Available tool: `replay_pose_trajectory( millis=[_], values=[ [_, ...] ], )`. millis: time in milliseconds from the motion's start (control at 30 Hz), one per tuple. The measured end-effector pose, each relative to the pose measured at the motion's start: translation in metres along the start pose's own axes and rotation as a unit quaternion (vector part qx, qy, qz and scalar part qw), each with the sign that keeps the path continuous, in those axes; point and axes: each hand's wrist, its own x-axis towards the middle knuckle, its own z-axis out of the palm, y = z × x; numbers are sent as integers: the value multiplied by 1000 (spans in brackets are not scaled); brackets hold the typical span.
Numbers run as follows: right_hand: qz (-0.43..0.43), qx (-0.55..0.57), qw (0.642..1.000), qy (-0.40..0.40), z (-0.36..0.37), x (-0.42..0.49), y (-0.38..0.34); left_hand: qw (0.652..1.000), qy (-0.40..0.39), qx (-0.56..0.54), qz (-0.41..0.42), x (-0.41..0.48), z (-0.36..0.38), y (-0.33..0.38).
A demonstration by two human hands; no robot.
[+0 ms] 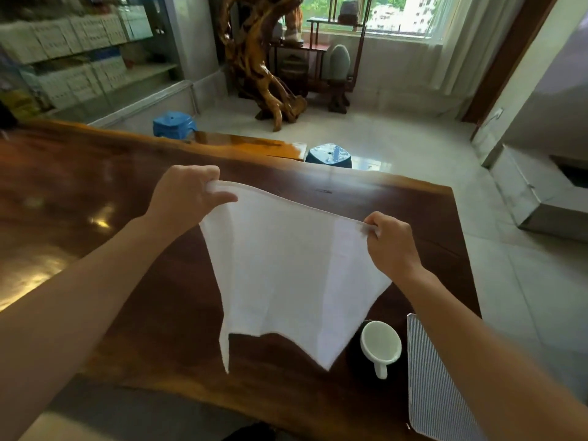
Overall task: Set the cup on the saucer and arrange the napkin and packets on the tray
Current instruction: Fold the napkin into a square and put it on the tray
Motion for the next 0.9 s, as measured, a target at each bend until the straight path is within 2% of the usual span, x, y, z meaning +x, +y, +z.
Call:
replay_pose_trajectory(
  millis=[133,333,433,533,667,767,900],
  values=[
    [4,-8,1000,4,1,24,2,1000,-1,10,3,11,12,-24],
    [-5,-24,999,47,-14,65,1,999,38,-13,-17,37,8,-47],
    [-22,-39,997,63,-26,76,-6,994,82,-56,-41,43,-3,-50],
    [-34,-32,996,78,-35,69,-15,987,92,-116,-58,30,-14,-50],
    [-65,-4,994,87,-33,22,-17,969,57,-205,-124,-28,-24,-51],
    [-43,30,998,37,-16,-28,-9,946,8,-253,-202,-96,-16,-48],
    [26,52,997,-57,30,-99,11,885,-97,-291,-350,-197,18,-41]
  ],
)
